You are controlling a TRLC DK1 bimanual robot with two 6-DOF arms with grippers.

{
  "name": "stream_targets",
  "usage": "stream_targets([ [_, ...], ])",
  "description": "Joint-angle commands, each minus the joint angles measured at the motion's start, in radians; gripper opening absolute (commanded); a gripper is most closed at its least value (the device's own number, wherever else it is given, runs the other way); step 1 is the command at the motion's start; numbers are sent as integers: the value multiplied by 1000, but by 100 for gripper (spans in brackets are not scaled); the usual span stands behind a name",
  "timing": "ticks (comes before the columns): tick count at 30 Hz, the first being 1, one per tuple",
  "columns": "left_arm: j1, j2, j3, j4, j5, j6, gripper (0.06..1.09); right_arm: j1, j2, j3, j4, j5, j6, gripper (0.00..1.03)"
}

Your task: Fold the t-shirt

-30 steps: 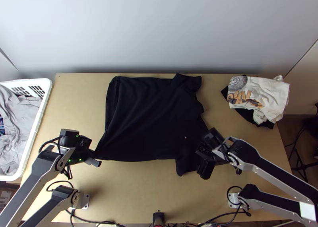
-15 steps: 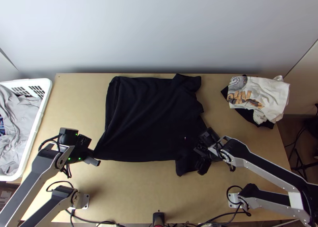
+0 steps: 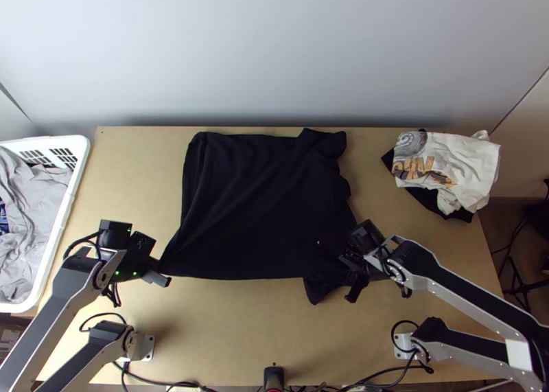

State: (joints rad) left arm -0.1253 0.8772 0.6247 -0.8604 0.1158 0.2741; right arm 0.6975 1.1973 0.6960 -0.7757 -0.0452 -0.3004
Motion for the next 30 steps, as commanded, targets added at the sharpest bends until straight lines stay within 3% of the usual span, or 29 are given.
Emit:
stream_targets([
  [1,6,-1,38,-78,44,17,9,25,-88,56,-155,-12,-11,3],
  [15,-25,-15,112,-399,185,168,9,168,-120,155,-450,-165,-13,3],
  [22,-42,-34,110,-493,188,189,9,214,-108,135,-494,-191,-11,3],
  [23,-40,-30,112,-491,188,191,10,214,-107,126,-490,-191,-13,3],
  [25,-39,-26,112,-482,188,185,27,212,-107,114,-478,-191,-14,3],
  [26,-36,-23,110,-474,188,182,38,211,-105,111,-476,-191,-14,9],
  [27,-34,-21,110,-473,188,182,47,209,-107,111,-476,-189,-13,25],
  [30,-34,-15,110,-462,188,178,62,204,-110,109,-476,-189,-11,94],
])
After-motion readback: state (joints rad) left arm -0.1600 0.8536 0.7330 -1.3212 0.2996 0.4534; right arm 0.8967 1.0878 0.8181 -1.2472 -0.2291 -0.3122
